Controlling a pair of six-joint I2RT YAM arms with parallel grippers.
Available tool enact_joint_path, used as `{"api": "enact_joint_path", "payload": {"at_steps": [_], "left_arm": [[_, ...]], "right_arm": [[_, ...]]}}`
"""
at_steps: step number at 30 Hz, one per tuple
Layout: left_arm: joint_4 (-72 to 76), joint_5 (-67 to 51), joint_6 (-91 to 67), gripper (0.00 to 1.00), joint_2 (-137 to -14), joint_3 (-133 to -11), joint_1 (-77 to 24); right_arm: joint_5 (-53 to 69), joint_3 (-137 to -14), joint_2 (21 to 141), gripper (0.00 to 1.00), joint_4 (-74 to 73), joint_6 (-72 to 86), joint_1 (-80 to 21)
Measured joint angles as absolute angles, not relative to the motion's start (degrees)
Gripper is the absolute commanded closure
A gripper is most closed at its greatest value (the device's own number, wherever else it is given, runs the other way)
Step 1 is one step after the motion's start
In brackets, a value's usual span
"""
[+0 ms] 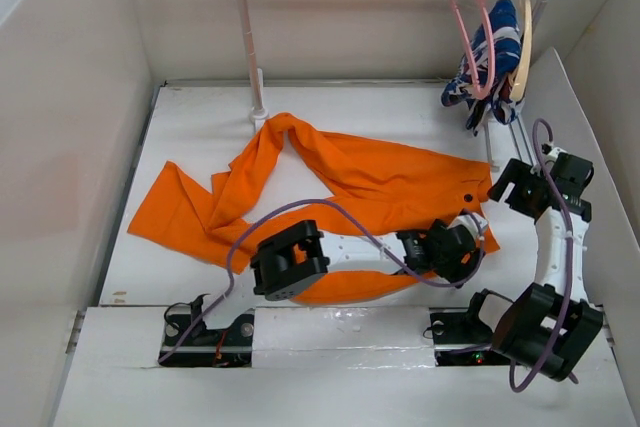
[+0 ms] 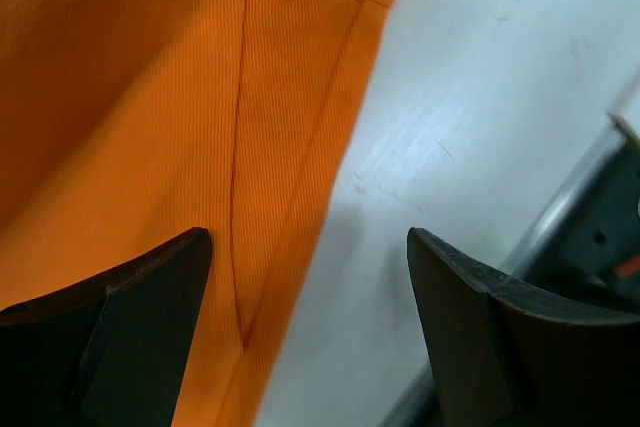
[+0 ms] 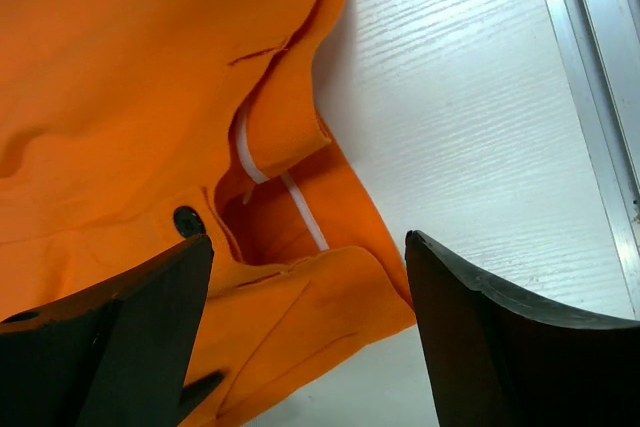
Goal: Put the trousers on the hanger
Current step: Flatten out the trousers at the center of the board.
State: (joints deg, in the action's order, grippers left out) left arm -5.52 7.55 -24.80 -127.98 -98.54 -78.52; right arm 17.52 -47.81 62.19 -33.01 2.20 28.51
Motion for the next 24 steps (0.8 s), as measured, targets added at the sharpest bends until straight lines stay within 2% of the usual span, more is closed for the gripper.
{"api": "enact_joint_path", "payload": {"at_steps": [1, 4, 5, 6, 7, 10, 13, 17, 20, 24], "left_arm": [[-5.7, 8.1, -24.4, 0.25, -130.2, -100.5, -78.4], [-7.2, 9.5, -23.1, 0.36, -135.1, -107.0, -78.4], [-7.3, 9.5, -23.0, 0.6, -136.1, -108.5, -78.4], [-7.5, 9.2, -23.2, 0.75, -137.1, -109.6, -78.4], [-7.5, 9.3, -22.7, 1.0, -137.5, -109.9, -78.4], [-3.8, 6.5, -23.3, 1.0, -136.0, -105.5, -78.1], [4.1, 0.5, -24.7, 1.0, -127.2, -89.6, -77.8], [5.8, -6.0, -27.0, 1.0, -114.8, -71.7, -78.8], [6.2, -8.6, -28.1, 1.0, -110.9, -66.8, -80.8], [8.1, -10.6, -29.2, 1.0, -110.7, -66.3, -82.5]], "right_arm": [[17.8, -47.9, 62.0, 0.18, -33.1, 2.3, 28.5], [18.3, -47.9, 61.7, 0.18, -32.9, 2.7, 28.5], [18.6, -47.9, 61.7, 0.17, -32.8, 2.9, 28.5], [18.9, -47.9, 61.7, 0.17, -32.5, 3.2, 28.5], [19.3, -47.9, 61.9, 0.15, -32.3, 3.3, 28.5], [20.0, -48.4, 64.0, 0.1, -32.1, 3.0, 28.6], [20.4, -49.8, 68.3, 0.07, -32.0, 1.9, 29.1], [22.1, -50.0, 71.8, 0.06, -31.4, 0.7, 30.1], [23.2, -49.9, 74.5, 0.06, -30.4, 0.0, 30.3], [23.2, -47.2, 76.9, 0.07, -26.6, 0.0, 30.5]]}}
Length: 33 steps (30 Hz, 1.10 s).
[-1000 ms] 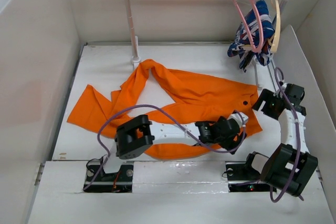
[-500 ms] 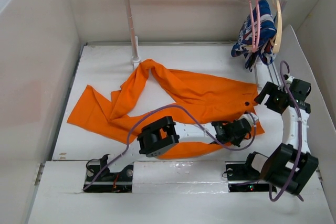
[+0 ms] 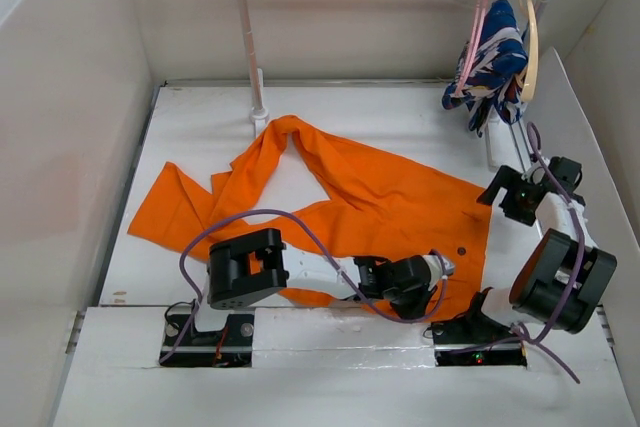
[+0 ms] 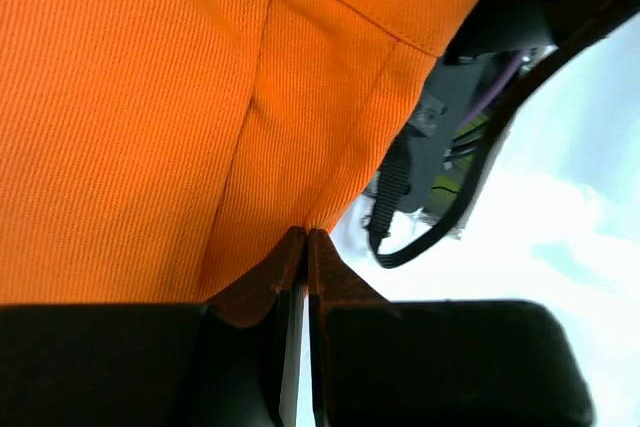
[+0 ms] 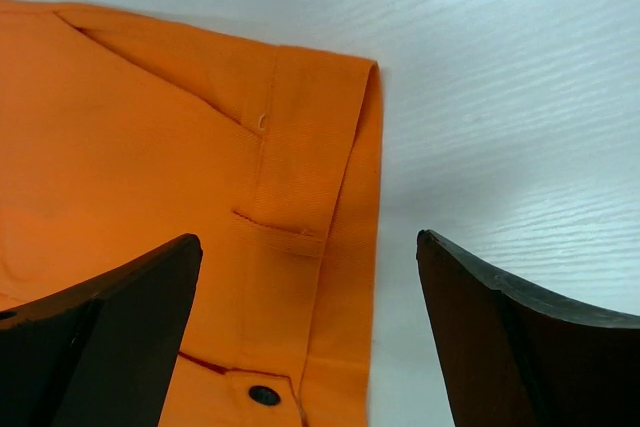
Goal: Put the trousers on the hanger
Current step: Flatten out the trousers at the center of the board.
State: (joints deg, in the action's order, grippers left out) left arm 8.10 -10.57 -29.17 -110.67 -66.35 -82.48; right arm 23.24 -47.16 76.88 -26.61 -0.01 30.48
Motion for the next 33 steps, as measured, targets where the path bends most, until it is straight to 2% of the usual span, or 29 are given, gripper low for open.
{"api": "enact_joint_path", "payload": {"at_steps": [4, 8, 9, 11, 12, 13, 14, 21, 25, 27, 28, 29, 30, 31, 32, 33], "left_arm": [[9.1, -11.7, -30.0, 1.0, -110.7, -66.4, -82.5], [9.3, -12.3, -30.5, 1.0, -110.7, -66.4, -82.4], [9.5, -12.4, -30.6, 1.0, -110.7, -66.4, -82.4], [9.9, -12.4, -30.8, 1.0, -110.7, -66.4, -82.4], [10.1, -12.5, -30.9, 1.0, -110.7, -66.4, -82.4], [10.2, -12.5, -31.0, 1.0, -110.7, -66.4, -82.4], [10.4, -12.5, -31.0, 1.0, -110.7, -66.4, -82.4], [8.4, -13.5, -30.6, 1.0, -111.7, -72.2, -82.4], [7.5, -15.2, -29.7, 1.0, -116.5, -84.7, -82.4], [1.8, -15.4, -28.3, 1.0, -119.2, -90.6, -81.7], [-1.5, -15.8, -28.1, 0.86, -121.2, -94.0, -81.2], [-1.4, -15.8, -28.1, 0.72, -123.6, -97.0, -80.4], [-2.3, -15.7, -28.5, 0.72, -127.0, -101.7, -80.0], [-3.3, -14.5, -27.6, 0.45, -129.8, -105.5, -79.6], [-3.3, -14.2, -26.8, 0.36, -131.9, -107.6, -78.7], [-2.4, -14.0, -28.3, 0.28, -133.1, -108.2, -77.6]], "right_arm": [[22.4, -44.6, 79.9, 0.07, -24.5, 1.6, 30.8], [22.5, -45.1, 86.2, 0.16, -20.9, 3.8, 30.8], [22.5, -45.5, 87.2, 0.24, -19.1, 4.4, 31.1], [22.8, -46.0, 89.0, 0.48, -16.0, 5.4, 31.1], [22.8, -46.1, 89.8, 0.78, -15.0, 5.8, 31.0], [22.8, -46.1, 90.6, 0.93, -14.0, 6.1, 30.9], [22.5, -46.1, 91.5, 1.0, -13.5, 6.6, 30.7], [20.5, -47.3, 88.3, 1.0, -15.5, 8.9, 30.8], [16.8, -56.3, 87.2, 1.0, -20.2, 9.3, 30.7], [14.8, -62.7, 88.4, 1.0, -21.6, 9.2, 30.8], [13.9, -65.7, 89.6, 0.86, -21.9, 9.1, 30.8], [12.6, -69.7, 91.4, 0.64, -21.5, 9.0, 30.9], [11.3, -73.8, 93.5, 0.39, -22.3, 8.7, 31.0], [10.3, -76.3, 95.0, 0.27, -23.0, 9.0, 30.9], [9.4, -79.4, 96.9, 0.19, -23.8, 8.5, 30.9], [8.7, -82.3, 98.8, 0.15, -24.7, 8.2, 30.8]]}}
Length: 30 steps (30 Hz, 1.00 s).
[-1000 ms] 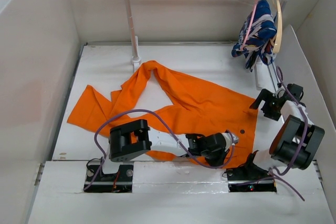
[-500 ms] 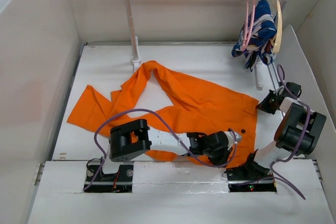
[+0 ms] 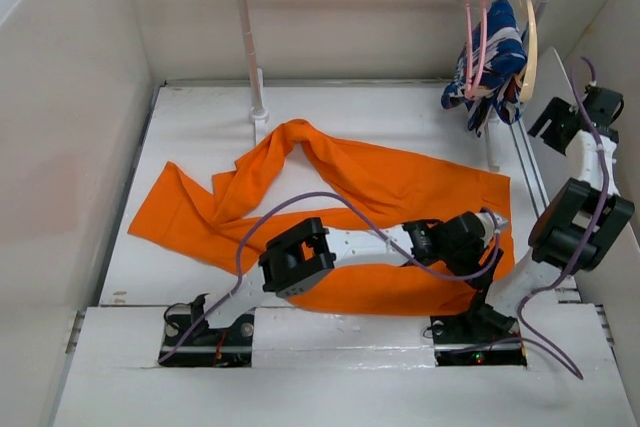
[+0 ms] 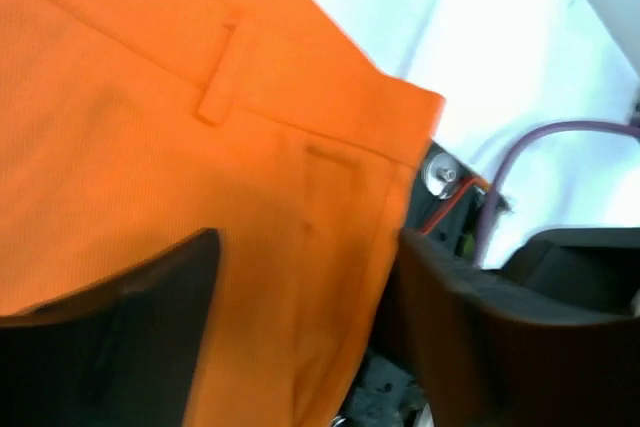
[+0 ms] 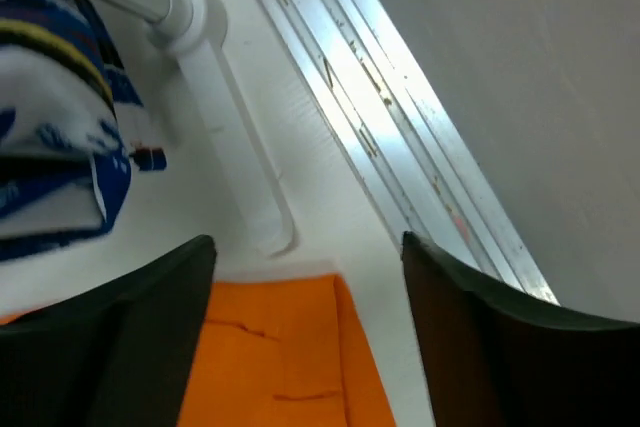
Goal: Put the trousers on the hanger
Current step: Flatten out the trousers at the center of the board.
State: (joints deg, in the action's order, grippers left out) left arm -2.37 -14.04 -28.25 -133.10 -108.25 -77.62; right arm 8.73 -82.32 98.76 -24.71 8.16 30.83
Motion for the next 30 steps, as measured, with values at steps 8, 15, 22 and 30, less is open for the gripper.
{"api": "enact_joint_path", "payload": {"at_steps": [8, 15, 22, 30], "left_arm": [[3.8, -5.5, -28.1, 0.3, -116.9, -89.3, -78.9], [4.5, 8.3, -34.1, 0.34, -82.6, -71.7, -71.3], [1.1, 11.8, -44.2, 0.31, -66.3, -48.5, -32.0], [-15.0, 9.4, -51.2, 0.27, -60.6, -38.0, -9.1]], "right_arm": [[8.7, -73.7, 89.6, 0.81, -26.4, 7.6, 26.1], [12.6, -52.0, 61.0, 1.0, -24.6, 6.1, 10.1], [14.2, -45.4, 54.2, 0.57, -30.0, 4.9, -9.9], [12.3, -45.4, 55.4, 0.32, -30.9, 5.9, -31.4]]}}
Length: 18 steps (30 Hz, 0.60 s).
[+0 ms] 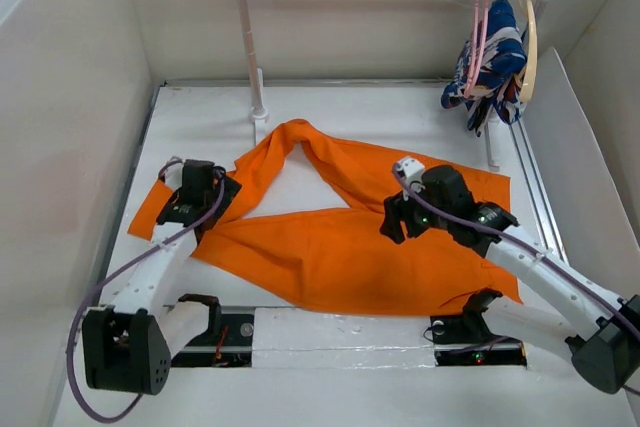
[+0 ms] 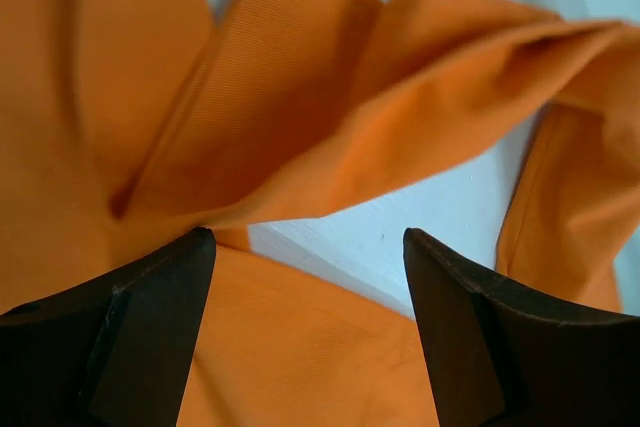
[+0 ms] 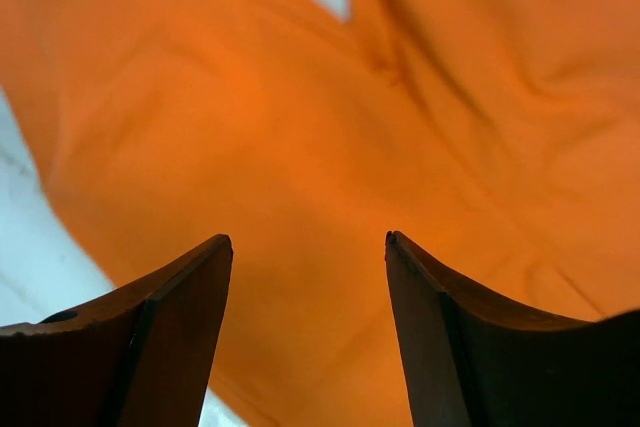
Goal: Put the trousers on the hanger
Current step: Flatten out the trousers at the center of the board.
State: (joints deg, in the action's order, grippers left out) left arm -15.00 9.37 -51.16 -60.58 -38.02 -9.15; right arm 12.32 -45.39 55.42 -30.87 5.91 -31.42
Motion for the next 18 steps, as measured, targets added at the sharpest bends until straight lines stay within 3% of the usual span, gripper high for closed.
{"api": "enact_joint_path", "payload": {"at_steps": [3, 4, 5, 9, 18], "left_arm": [[-19.5, 9.8, -55.6, 0.21, -55.1, -37.4, -6.5], [-20.5, 9.8, -57.4, 0.11, -52.1, -36.8, -6.5], [-21.7, 9.7, -59.3, 0.08, -48.7, -36.2, -6.5], [-25.4, 8.7, -67.0, 0.03, -39.9, -35.1, -6.6], [-31.2, 7.1, -80.6, 0.01, -49.2, -36.4, -6.6]], "right_arm": [[11.4, -45.4, 56.7, 0.32, -30.9, 6.3, -38.0], [11.6, -45.4, 56.8, 0.31, -30.9, 6.2, -39.3], [12.0, -45.4, 56.9, 0.31, -30.8, 6.2, -40.1], [14.0, -45.3, 56.9, 0.31, -29.8, 5.4, -40.9], [16.7, -45.0, 57.3, 0.31, -29.1, 2.8, -40.9]]}}
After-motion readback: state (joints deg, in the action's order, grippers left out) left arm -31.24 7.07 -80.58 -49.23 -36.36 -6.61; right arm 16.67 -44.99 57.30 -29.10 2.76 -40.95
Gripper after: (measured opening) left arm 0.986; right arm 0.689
